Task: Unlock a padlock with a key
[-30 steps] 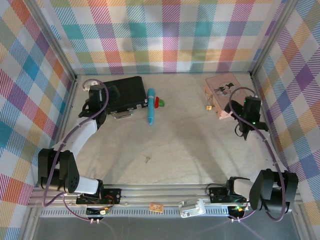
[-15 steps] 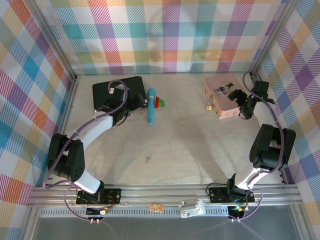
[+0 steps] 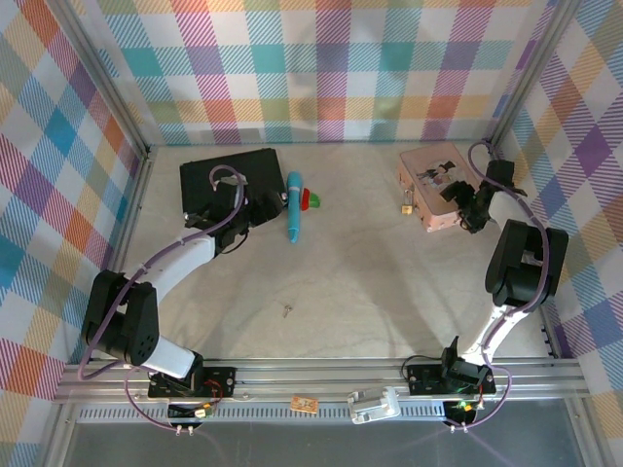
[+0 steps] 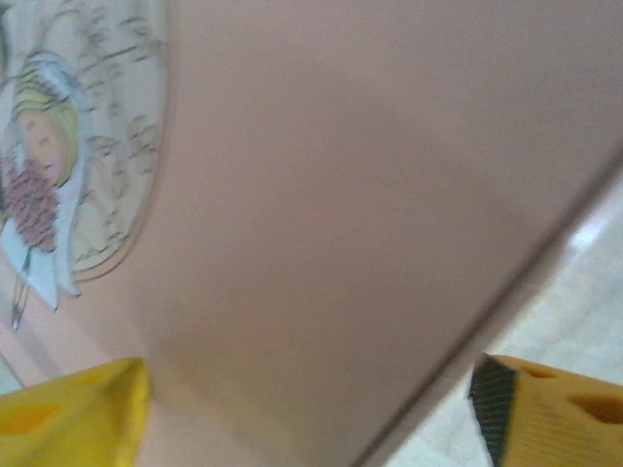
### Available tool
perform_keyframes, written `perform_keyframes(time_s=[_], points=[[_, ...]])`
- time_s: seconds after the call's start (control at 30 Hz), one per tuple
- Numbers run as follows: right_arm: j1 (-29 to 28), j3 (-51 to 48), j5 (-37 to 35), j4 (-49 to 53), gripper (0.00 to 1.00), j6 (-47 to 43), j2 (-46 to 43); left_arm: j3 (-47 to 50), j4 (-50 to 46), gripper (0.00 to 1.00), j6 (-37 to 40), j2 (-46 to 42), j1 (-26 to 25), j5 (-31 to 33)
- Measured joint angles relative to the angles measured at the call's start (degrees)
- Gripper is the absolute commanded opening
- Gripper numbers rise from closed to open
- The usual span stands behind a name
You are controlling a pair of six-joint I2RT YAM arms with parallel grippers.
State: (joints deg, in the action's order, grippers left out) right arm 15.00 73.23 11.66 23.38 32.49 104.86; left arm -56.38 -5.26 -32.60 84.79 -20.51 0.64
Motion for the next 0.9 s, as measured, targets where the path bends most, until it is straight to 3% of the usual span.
perform_keyframes(time_s=[0.37, 0.7, 0.9], points=[[0.2, -12.5, 5.4, -2.6, 0.50, -6.7, -10.0, -5.3, 1.4, 1.00, -1.3, 5.8, -0.3, -4.9], [-8.7, -15.0, 5.8, 2.0, 0.47, -14.1, -13.9, -6.9, 2.9, 1.00, -1.2, 7.2, -1.9, -8.9], [-9.8, -13.3, 5.4, 4.8, 0.49, -19.2, -13.2, -6.8, 2.9, 1.00, -0.8, 7.2, -1.9, -11.1]])
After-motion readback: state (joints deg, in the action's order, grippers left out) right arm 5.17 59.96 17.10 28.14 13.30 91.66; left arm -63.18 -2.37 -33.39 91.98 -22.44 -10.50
